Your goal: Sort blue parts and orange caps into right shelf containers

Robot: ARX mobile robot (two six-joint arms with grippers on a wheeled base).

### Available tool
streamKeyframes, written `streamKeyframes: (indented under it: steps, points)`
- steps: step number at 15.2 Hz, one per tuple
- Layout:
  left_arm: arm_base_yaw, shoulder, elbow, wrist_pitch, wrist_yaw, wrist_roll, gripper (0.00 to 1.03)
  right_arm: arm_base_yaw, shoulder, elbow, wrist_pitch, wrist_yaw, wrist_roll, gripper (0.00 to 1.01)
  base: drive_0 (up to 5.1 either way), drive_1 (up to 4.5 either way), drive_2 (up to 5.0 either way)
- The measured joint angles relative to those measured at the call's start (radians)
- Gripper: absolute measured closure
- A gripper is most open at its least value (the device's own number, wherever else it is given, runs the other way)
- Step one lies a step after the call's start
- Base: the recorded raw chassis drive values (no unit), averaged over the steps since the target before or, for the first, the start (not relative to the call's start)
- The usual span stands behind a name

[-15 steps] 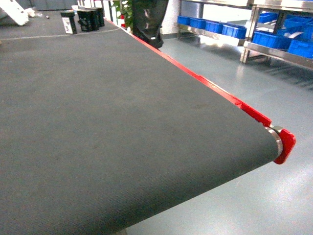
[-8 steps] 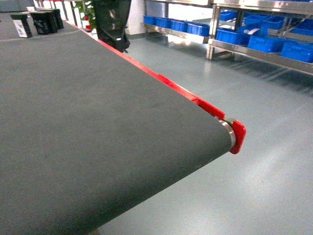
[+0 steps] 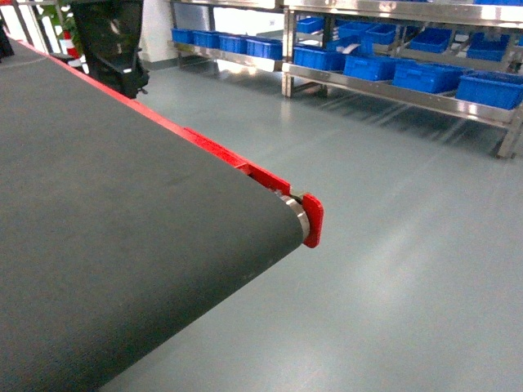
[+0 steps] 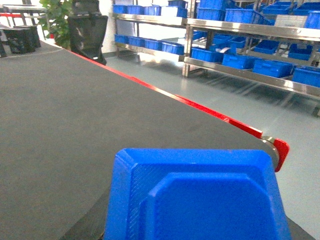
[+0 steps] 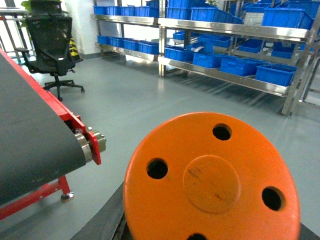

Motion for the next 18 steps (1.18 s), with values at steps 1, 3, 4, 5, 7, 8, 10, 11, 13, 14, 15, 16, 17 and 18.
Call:
streamKeyframes:
  steps: [1,3,4,5,7,8,10,11,13,14,15,16,17,18]
  points:
    - [0.000,0.000,0.000,0.000,0.000,0.000,0.62,0.000,0.000,0.000,0.000,0.000,0.000,0.58,-1.5,-1.54,-1.5]
    - [0.000,0.000,0.000,0.000,0.000,0.000,0.62,0.000,0.000,0.000,0.000,0.000,0.000,0.58,-1.6,-1.64,-1.6]
    - [0.000,0.000,0.000,0.000,0.000,0.000,0.62,0.000,0.000,0.000,0.000,0.000,0.000,0.58,-1.7,-1.73,-1.7]
    - [0.000,0.000,0.000,0.000,0.000,0.000,0.62,0.000,0.000,0.000,0.000,0.000,0.000,0.58,-1.6,-1.64,-1.6]
    - [0.000,0.000,0.000,0.000,0.000,0.000,0.62,0.000,0.000,0.000,0.000,0.000,0.000,0.58,-1.5,-1.52,-1.5]
    - [0.000,0.000,0.000,0.000,0.000,0.000,0.62,0.000,0.000,0.000,0.000,0.000,0.000,0.58,-1.6,-1.59,-1.6]
    - [0.000,0.000,0.000,0.000,0.000,0.000,0.62,0.000,0.000,0.000,0.000,0.000,0.000,0.58,-1.7,-1.68,-1.7]
    - [0.000,0.000,0.000,0.000,0.000,0.000,0.62,0.000,0.000,0.000,0.000,0.000,0.000,0.58,-1.5,-1.53,-1.5]
    - [0.000,0.000,0.000,0.000,0.000,0.000,0.62,0.000,0.000,0.000,0.000,0.000,0.000,0.58,-1.5,-1.50,-1.5]
    - [0.000,0.000,0.000,0.000,0.000,0.000,0.62,0.000,0.000,0.000,0.000,0.000,0.000,0.58,-1.5,-1.55,-1.5]
    - [0.000,0.000,0.000,0.000,0.000,0.000,0.62,0.000,0.000,0.000,0.000,0.000,0.000,0.58,-1.6,-1.59,-1.6]
    - [0.000,0.000,0.000,0.000,0.000,0.000,0.62,0.000,0.000,0.000,0.000,0.000,0.000,0.58,-1.8,-1.76,-1.8]
    - [0.000,0.000,0.000,0.000,0.000,0.000,0.62,0.000,0.000,0.000,0.000,0.000,0.000,0.58,-1.7,-1.74,-1.7]
    - [0.000,0.000,0.000,0.000,0.000,0.000,0.62,0.000,0.000,0.000,0.000,0.000,0.000,0.58,-1.6,-1.58,-1.6]
